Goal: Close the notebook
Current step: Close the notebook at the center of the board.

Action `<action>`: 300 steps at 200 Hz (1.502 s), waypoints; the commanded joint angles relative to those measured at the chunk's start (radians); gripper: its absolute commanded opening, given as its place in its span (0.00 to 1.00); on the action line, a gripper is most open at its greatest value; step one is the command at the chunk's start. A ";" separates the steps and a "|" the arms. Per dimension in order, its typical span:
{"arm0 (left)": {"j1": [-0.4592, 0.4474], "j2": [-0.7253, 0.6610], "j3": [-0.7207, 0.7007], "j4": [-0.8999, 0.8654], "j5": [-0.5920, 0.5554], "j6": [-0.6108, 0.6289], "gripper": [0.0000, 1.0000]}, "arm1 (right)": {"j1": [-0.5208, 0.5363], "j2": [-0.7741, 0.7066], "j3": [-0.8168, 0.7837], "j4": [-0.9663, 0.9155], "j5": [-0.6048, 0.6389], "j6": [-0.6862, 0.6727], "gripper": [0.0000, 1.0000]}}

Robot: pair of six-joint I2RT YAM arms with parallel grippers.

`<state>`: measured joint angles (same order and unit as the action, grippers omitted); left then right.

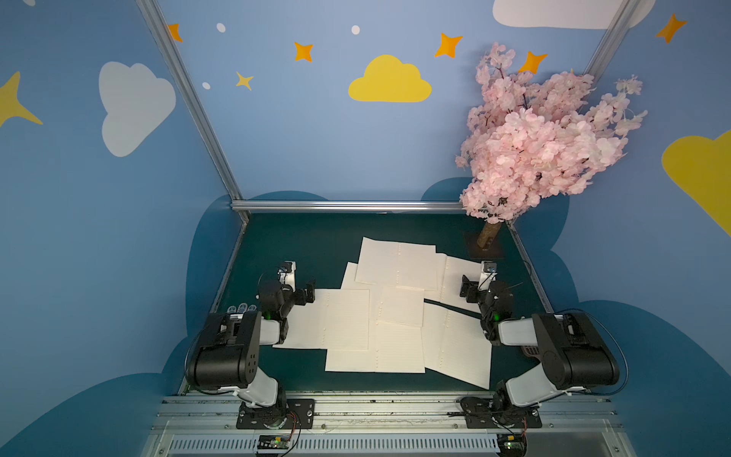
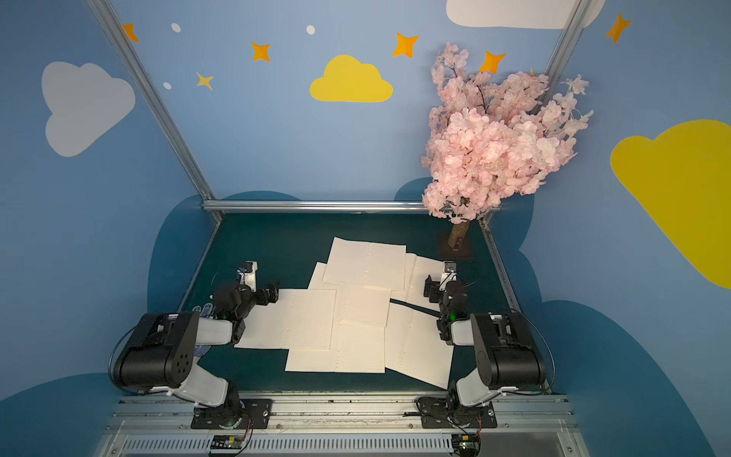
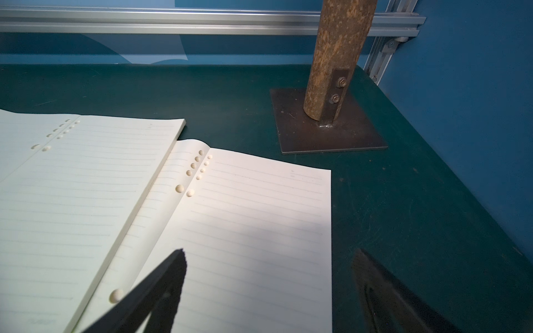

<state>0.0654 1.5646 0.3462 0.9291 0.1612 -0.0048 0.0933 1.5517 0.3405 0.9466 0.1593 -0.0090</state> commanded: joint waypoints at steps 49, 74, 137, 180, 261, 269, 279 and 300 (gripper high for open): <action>0.003 0.010 0.020 0.011 0.011 0.007 1.00 | -0.003 0.010 0.018 0.026 -0.006 -0.010 0.92; 0.003 0.011 0.020 0.011 0.011 0.007 1.00 | -0.003 0.010 0.017 0.024 -0.006 -0.010 0.92; 0.002 0.008 0.016 0.016 0.013 0.009 1.00 | -0.004 0.010 0.016 0.027 -0.006 -0.009 0.92; 0.003 0.005 0.008 0.029 0.010 0.009 1.00 | -0.004 0.008 0.014 0.030 -0.007 -0.010 0.92; -0.030 -0.178 -0.019 -0.063 -0.097 0.015 1.00 | 0.001 -0.103 0.060 -0.140 0.077 0.012 0.92; -0.046 -0.228 -0.003 -0.130 -0.125 0.027 1.00 | 0.002 -0.132 0.087 -0.215 0.111 0.025 0.92; -0.064 -0.289 0.032 -0.236 -0.166 0.019 1.00 | 0.003 -0.163 0.137 -0.337 0.147 0.033 0.92; -0.075 -0.393 0.136 -0.451 -0.188 -0.048 1.00 | 0.006 -0.209 0.253 -0.577 0.195 0.054 0.92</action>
<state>0.0044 1.2629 0.3721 0.7311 0.0357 -0.0071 0.0937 1.4002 0.4782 0.6571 0.2657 0.0093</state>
